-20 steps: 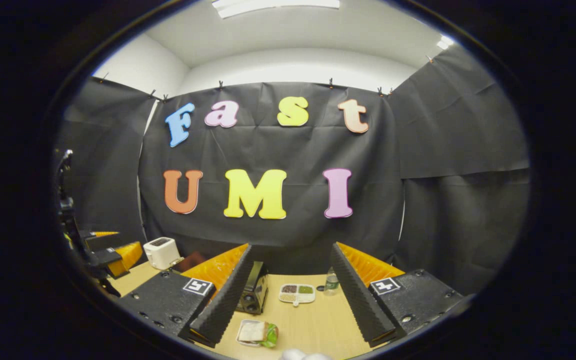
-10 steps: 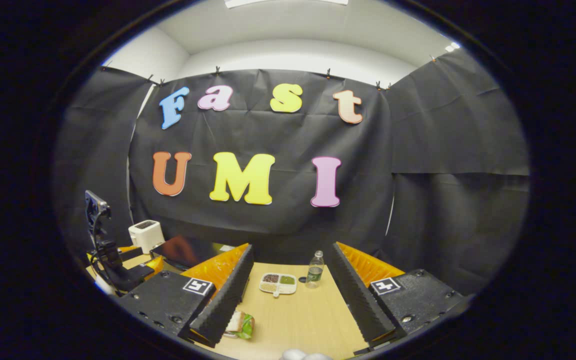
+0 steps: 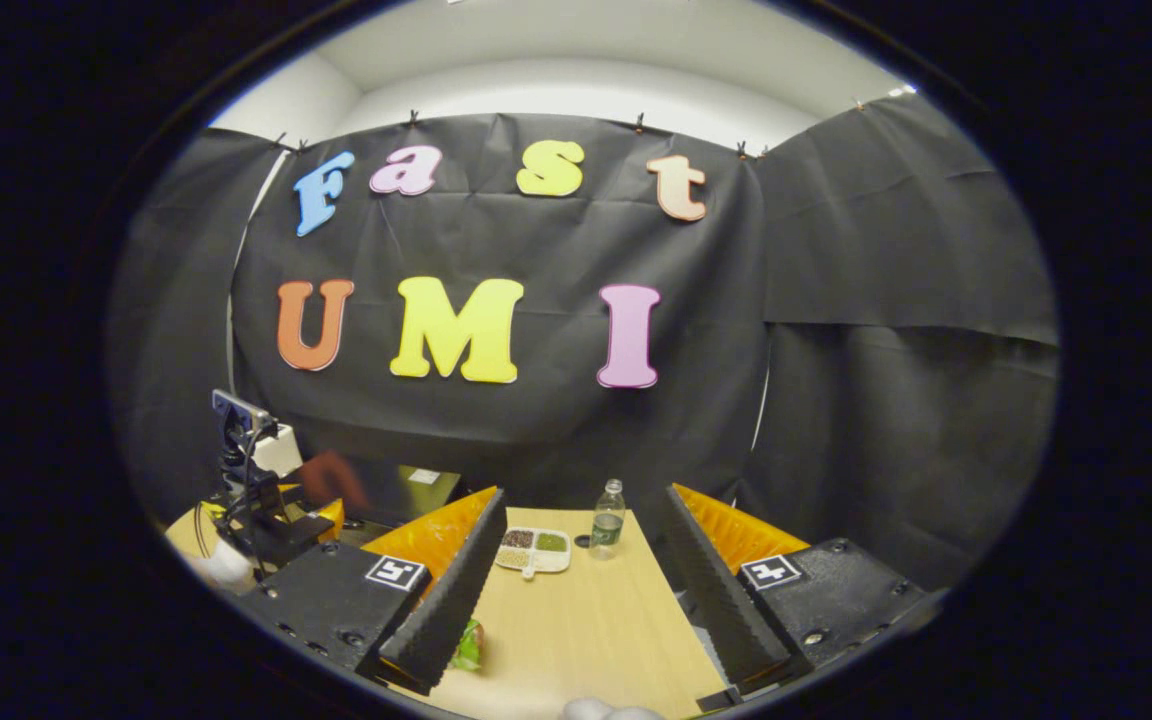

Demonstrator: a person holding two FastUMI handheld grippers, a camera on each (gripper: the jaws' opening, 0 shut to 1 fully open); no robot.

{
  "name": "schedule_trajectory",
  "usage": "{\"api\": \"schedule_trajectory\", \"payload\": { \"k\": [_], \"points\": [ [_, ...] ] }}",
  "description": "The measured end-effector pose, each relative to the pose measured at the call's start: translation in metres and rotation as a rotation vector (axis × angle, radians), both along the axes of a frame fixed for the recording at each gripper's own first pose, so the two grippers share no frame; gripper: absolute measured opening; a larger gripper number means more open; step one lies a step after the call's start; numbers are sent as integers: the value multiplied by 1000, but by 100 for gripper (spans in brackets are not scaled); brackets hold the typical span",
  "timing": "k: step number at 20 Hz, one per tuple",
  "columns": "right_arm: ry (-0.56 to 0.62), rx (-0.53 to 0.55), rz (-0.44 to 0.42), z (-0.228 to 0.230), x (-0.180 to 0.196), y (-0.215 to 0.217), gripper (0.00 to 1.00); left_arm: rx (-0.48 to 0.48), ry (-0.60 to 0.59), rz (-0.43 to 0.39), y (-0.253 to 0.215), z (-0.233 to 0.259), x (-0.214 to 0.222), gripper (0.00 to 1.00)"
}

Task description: Open the electric oven with the left hand, put the food in, and close the electric oven.

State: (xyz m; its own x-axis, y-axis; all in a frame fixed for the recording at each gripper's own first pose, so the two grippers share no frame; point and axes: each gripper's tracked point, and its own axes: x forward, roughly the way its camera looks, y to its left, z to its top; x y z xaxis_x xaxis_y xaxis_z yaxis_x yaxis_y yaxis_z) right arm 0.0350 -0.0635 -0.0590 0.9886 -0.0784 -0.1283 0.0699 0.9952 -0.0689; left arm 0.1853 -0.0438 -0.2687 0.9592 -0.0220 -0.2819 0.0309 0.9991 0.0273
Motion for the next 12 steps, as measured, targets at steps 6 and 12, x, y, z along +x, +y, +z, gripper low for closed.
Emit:
{"api": "schedule_trajectory", "payload": {
  "k": [6,12],
  "points": [
    [29,21,12,-11,13,3,96,3,58,11,5,-22,6,98],
    [55,47,26,-21,20,9,100,-5,73,17,5,-24,-2,98]
  ]
}}
